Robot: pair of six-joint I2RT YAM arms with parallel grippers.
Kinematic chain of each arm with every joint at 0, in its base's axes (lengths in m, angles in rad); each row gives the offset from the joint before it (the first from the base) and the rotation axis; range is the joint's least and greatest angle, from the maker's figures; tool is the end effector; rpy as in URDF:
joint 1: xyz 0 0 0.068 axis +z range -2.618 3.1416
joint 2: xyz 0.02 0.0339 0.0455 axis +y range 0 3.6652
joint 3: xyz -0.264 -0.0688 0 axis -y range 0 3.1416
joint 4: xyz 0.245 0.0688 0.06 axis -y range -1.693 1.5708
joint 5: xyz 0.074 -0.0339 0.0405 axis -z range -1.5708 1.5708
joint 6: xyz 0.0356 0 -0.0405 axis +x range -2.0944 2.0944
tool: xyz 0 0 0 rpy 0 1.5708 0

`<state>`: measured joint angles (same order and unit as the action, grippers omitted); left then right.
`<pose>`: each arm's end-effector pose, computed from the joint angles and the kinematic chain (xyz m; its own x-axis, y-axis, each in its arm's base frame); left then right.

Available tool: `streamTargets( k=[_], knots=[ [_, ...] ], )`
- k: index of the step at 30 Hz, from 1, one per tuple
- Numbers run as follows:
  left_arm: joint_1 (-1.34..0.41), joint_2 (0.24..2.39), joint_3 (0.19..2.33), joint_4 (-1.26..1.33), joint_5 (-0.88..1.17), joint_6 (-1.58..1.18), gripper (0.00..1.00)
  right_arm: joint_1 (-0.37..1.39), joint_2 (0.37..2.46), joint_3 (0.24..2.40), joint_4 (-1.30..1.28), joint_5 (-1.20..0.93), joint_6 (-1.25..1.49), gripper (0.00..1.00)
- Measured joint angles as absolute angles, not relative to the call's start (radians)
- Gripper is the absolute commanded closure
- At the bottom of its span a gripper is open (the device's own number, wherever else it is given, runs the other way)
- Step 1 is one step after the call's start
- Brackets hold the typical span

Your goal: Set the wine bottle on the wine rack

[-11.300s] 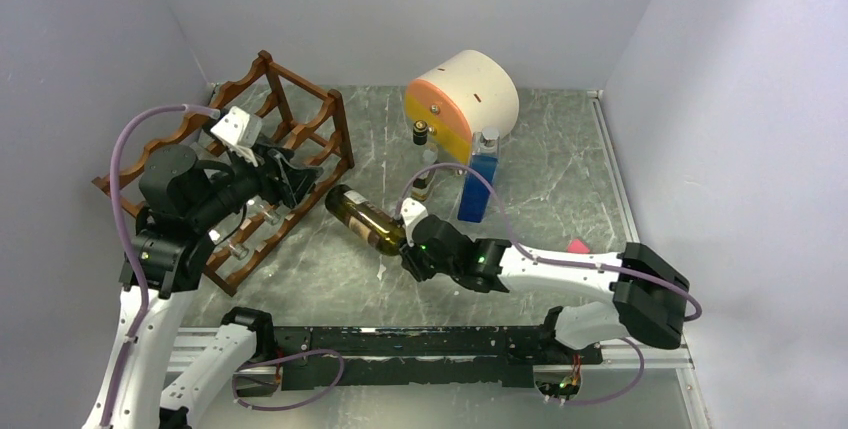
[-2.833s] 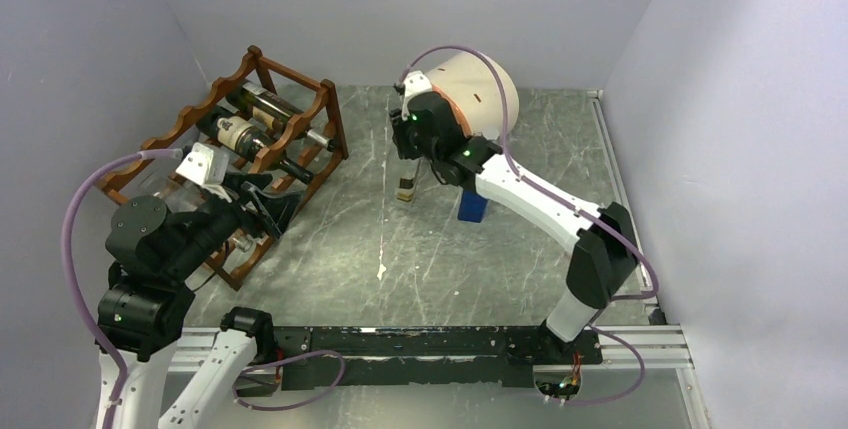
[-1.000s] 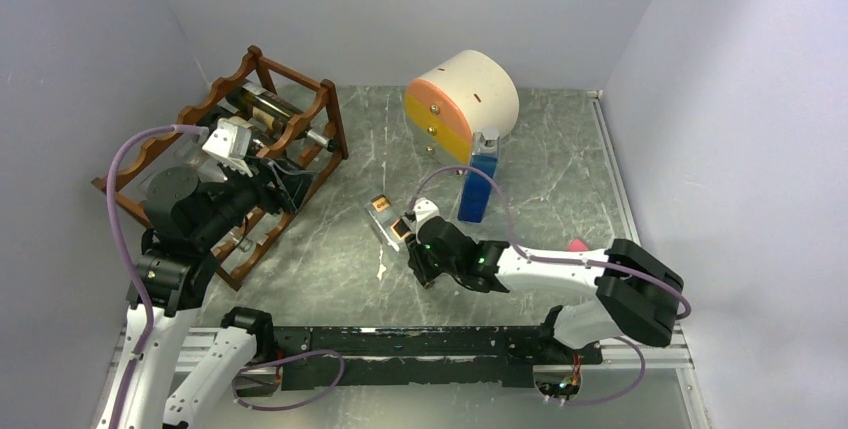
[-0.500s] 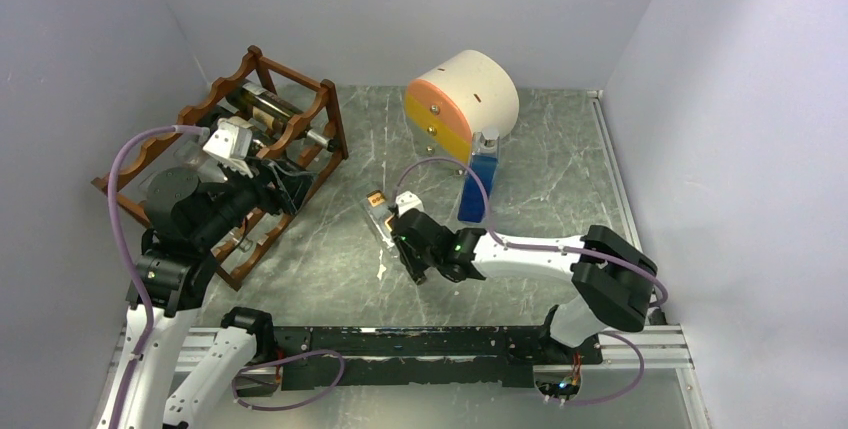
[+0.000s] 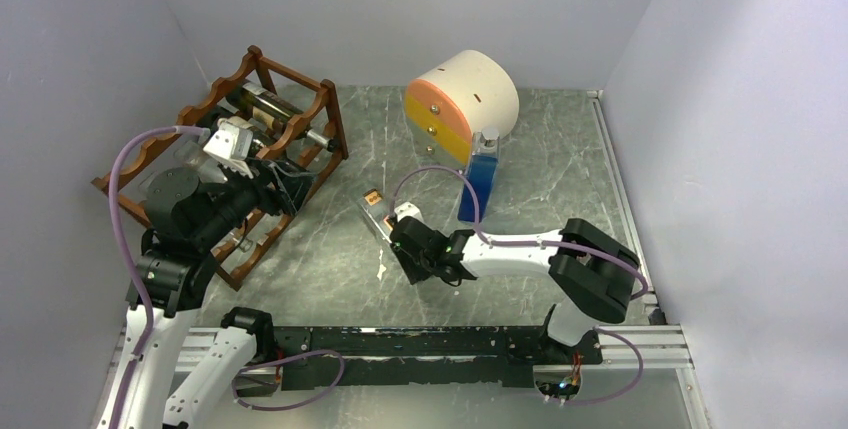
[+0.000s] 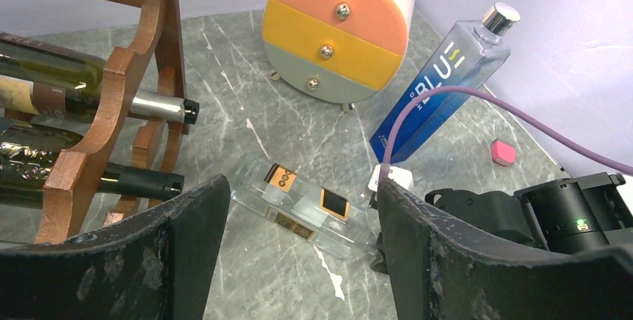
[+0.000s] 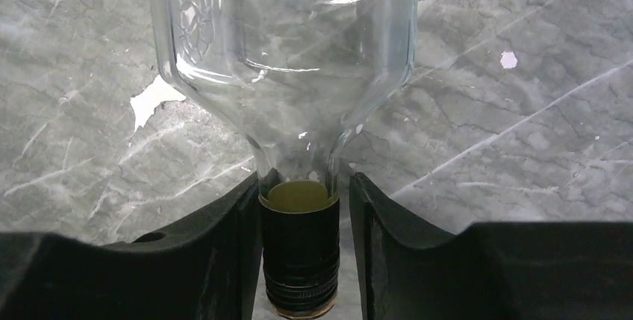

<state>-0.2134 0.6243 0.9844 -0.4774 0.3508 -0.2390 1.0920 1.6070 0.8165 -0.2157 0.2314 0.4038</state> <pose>0.1153 -0.0375 0.3977 -0.2372 -0.1761 -0.9554 0.4902 0.8274 -0.2742 0.1467 0.2649 0.1536 -0.6751 -0.4705 -0.5682 -0.5895 0.8071 0.0321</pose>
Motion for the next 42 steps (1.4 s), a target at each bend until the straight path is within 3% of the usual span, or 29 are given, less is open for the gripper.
streamTargets(
  k=[10, 16, 28, 42],
  knots=[
    [-0.213, 0.621, 0.984, -0.478, 0.350, -0.239, 0.23, 1.095, 1.652, 0.851, -0.192, 0.252, 0.385, 0.57],
    [-0.213, 0.620, 0.984, -0.480, 0.344, -0.240, 0.22, 1.095, 1.685, 0.876, -0.157, 0.268, 0.366, 1.00],
    [-0.213, 0.631, 0.972, -0.482, 0.318, -0.312, 0.11, 1.095, 1.548, 0.791, -0.116, 0.273, 0.329, 1.00],
    [-0.213, 0.680, 0.770, -0.357, 0.426, -0.571, 0.11, 1.095, 1.303, 0.715, -0.025, 0.275, 0.312, 1.00]
  ],
)
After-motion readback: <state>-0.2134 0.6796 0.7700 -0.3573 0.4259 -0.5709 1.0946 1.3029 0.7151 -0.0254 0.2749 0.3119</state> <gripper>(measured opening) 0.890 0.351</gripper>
